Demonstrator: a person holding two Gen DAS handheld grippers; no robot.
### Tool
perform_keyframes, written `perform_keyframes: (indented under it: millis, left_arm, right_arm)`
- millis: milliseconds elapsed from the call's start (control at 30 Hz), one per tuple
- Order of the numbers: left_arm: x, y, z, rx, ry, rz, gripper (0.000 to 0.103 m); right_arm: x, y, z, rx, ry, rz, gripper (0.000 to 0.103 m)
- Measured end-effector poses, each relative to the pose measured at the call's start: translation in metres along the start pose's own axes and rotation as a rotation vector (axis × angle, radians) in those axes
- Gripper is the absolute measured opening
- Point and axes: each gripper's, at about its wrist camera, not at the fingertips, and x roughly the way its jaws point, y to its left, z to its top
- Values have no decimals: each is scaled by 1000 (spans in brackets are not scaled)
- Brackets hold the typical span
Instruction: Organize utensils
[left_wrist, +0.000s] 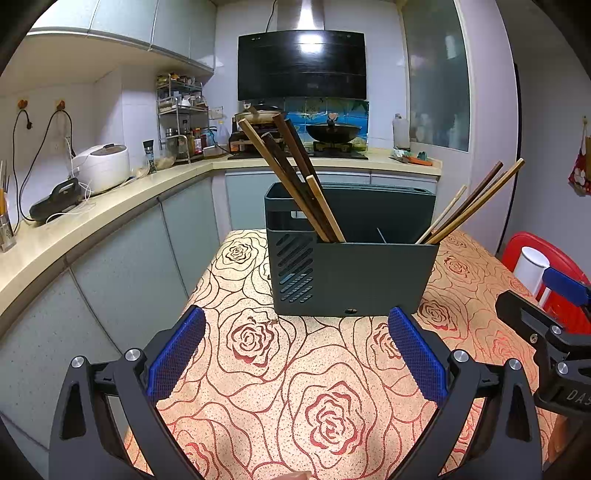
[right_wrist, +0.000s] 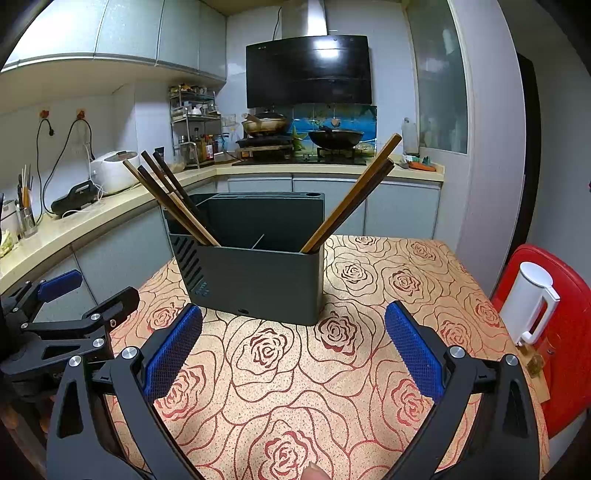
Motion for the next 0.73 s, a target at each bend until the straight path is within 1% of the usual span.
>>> perform_keyframes:
  millis: [267, 400, 567, 733]
  left_arm:
    - [-1, 2, 1, -12, -8, -6, 96]
    - [1, 6, 2, -28, 5, -7, 96]
    - [7, 9, 2, -44, 34, 16, 96]
    - [9, 12, 2, -60, 40, 12, 96]
  right_arm:
    - [2, 0, -3, -1, 3, 2, 96]
    - [4, -2, -4, 6, 9, 1, 96]
    - [4, -4, -4, 12, 15, 6, 96]
    - [4, -4, -4, 12, 17, 6, 96]
